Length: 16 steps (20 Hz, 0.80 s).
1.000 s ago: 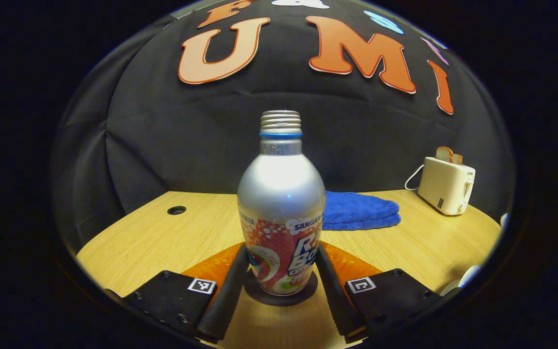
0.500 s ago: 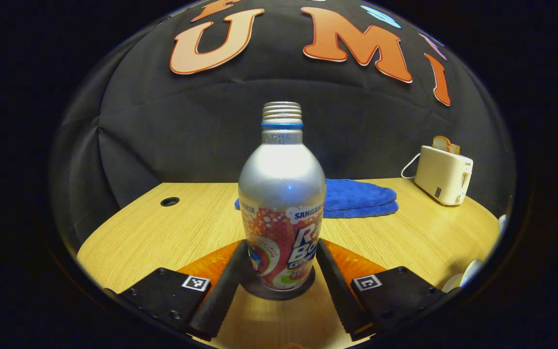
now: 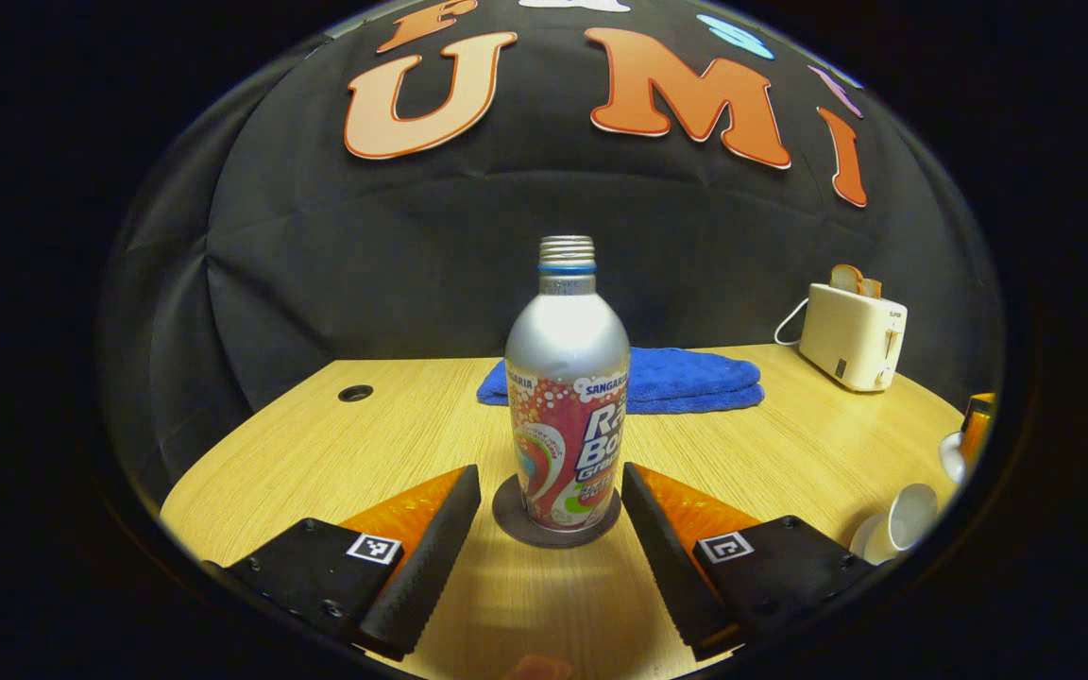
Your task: Open the teacup lid with one hand, grasp the water bottle and pour water into the teacup with the other hand; after pouring, place the water bottle on the coaster and then close the teacup lid.
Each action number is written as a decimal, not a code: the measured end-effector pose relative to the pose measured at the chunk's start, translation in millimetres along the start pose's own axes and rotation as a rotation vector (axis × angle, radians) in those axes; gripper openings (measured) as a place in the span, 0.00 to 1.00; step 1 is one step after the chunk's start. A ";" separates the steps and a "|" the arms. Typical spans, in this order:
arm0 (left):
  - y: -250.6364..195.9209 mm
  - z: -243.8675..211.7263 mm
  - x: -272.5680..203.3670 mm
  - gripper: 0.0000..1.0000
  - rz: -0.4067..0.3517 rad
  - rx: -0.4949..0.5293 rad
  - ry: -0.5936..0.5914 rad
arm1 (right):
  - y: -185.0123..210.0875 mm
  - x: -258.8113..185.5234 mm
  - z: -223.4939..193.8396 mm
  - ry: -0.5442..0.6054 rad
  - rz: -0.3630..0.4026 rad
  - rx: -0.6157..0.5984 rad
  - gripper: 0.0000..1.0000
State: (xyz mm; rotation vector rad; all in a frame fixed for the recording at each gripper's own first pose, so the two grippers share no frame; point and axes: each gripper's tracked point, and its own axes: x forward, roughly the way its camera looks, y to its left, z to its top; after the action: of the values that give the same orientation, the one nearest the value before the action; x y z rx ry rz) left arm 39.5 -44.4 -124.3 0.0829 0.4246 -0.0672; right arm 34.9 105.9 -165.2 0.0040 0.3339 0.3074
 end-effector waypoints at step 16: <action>-3.7 21.5 -61.8 1.00 -0.008 -0.011 -0.096 | 10.1 13.0 -43.6 0.077 -0.010 0.005 0.31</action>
State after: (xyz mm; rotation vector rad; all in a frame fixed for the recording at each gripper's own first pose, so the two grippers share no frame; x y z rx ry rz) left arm -8.2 -47.1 -79.5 0.0667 0.3295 -0.0764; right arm 29.5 117.4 -210.1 -0.0044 0.4114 0.2970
